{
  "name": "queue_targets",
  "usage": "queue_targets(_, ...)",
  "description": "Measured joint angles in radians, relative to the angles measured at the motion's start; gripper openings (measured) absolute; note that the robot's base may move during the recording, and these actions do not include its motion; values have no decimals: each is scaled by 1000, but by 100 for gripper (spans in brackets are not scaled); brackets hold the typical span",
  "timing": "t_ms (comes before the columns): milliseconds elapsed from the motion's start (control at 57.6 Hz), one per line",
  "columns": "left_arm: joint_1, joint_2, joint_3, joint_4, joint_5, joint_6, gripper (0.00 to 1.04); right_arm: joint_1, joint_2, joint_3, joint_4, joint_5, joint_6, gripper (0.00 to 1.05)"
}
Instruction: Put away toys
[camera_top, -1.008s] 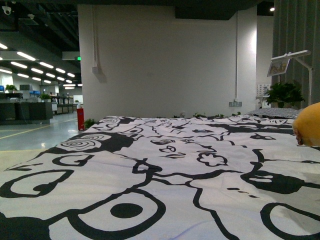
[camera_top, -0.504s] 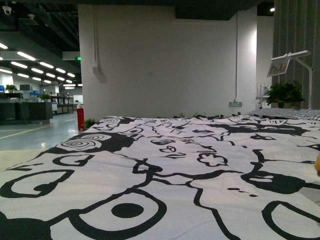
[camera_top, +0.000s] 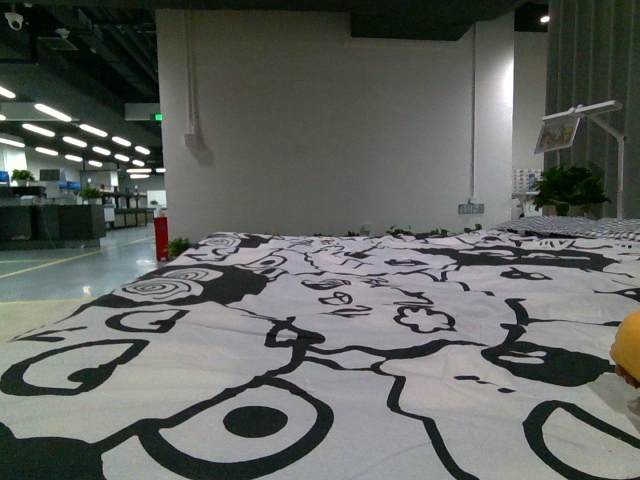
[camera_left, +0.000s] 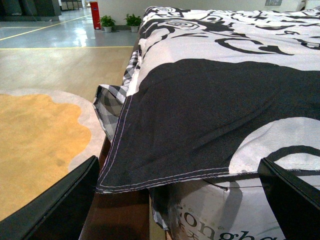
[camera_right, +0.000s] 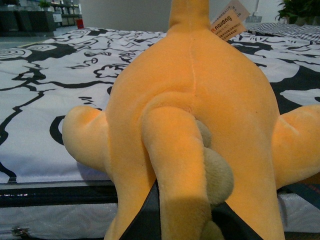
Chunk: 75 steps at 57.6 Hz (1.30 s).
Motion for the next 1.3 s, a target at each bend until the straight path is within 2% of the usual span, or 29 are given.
queue_targets(573, 0, 0, 0, 0, 0, 0, 98, 2, -71, -86, 16, -2, 0, 7)
queue_targets(1303, 0, 0, 0, 0, 0, 0, 98, 3, -71, -89, 16, -2, -1, 7)
